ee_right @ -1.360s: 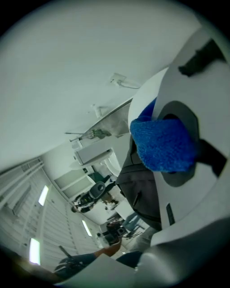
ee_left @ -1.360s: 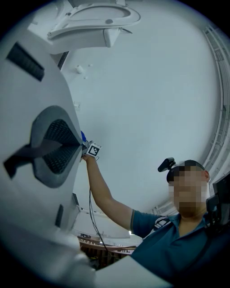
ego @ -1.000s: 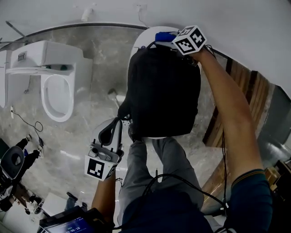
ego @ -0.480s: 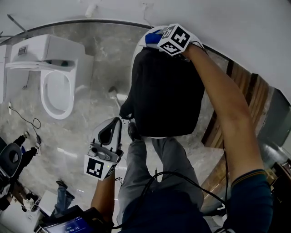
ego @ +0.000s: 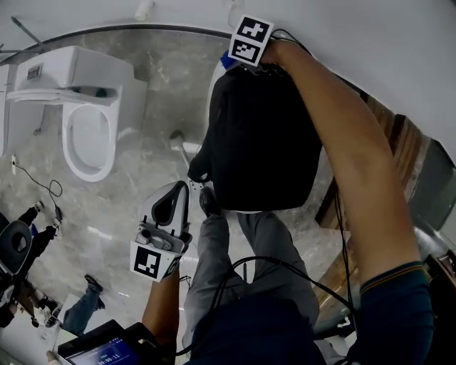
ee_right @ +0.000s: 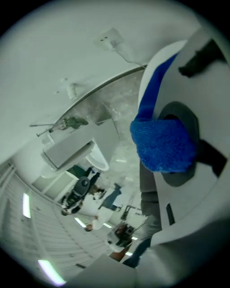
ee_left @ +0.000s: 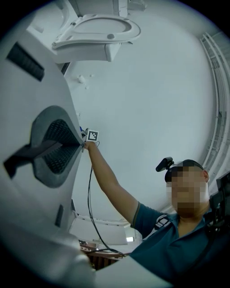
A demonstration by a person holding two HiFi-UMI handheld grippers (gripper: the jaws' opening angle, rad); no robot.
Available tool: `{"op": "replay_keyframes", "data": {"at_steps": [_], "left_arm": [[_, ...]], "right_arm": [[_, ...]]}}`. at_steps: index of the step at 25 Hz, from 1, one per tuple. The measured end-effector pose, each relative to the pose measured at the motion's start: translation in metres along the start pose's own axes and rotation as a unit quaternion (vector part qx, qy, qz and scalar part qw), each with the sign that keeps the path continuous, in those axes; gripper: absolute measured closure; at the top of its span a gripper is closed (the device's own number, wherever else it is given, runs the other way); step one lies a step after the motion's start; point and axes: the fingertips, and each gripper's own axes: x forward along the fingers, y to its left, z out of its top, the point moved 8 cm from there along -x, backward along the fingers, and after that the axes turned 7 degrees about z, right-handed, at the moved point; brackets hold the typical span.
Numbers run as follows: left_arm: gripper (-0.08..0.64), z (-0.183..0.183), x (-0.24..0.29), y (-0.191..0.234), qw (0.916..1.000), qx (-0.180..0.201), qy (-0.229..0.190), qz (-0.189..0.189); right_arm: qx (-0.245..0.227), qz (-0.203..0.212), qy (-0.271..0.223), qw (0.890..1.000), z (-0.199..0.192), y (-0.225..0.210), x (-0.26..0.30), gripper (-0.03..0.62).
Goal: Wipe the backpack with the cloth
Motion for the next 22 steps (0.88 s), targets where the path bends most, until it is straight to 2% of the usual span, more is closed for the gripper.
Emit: {"op": "replay_keyframes", "data": {"at_steps": [2,3,6,8,10,12,15,17,20,22], "left_arm": [[0.557,0.000,-0.007,0.007,1.0000,-0.003,-0.001,0.007],[0.557,0.000,-0.009,0.010,0.9999,-0.005,-0.001,0.010],[0.557,-0.004,-0.014,0.016,0.9999,-0.008,0.001,0.014],[0.557,-0.005,-0.013,0.016,0.9999,-0.009,0.004,0.013],[0.557,-0.003,-0.008,0.012,0.9999,-0.009,0.001,0.011],[0.557,0.001,-0.003,0.009,0.9999,-0.007,-0.005,0.009],[0.557,0.004,-0.002,0.013,1.0000,-0.005,-0.006,0.006],[0.557,0.004,-0.002,0.016,0.9999,-0.007,-0.005,0.008],[0.557,0.002,-0.004,0.016,0.9999,-0.011,-0.003,0.011],[0.557,0.000,-0.005,0.014,0.9998,-0.011,0.000,0.013]], "right_arm": [[0.026,0.045,-0.036,0.998,-0.005,0.007,-0.010,0.572],[0.017,0.060,-0.045,0.997,-0.004,0.016,-0.013,0.572],[-0.048,0.083,-0.059,0.994,0.016,0.052,-0.006,0.572],[-0.080,0.082,-0.061,0.992,0.035,0.068,0.015,0.572],[-0.090,0.068,-0.068,0.991,0.041,0.073,0.030,0.572],[-0.087,0.055,-0.108,0.989,0.032,0.072,0.029,0.572],[-0.068,0.053,-0.190,0.978,0.006,0.077,0.008,0.572],[-0.061,0.025,-0.217,0.974,-0.015,0.076,-0.011,0.572],[-0.061,-0.058,-0.163,0.983,-0.064,0.056,-0.035,0.572],[-0.056,-0.095,-0.132,0.985,-0.097,0.047,-0.052,0.573]]}}
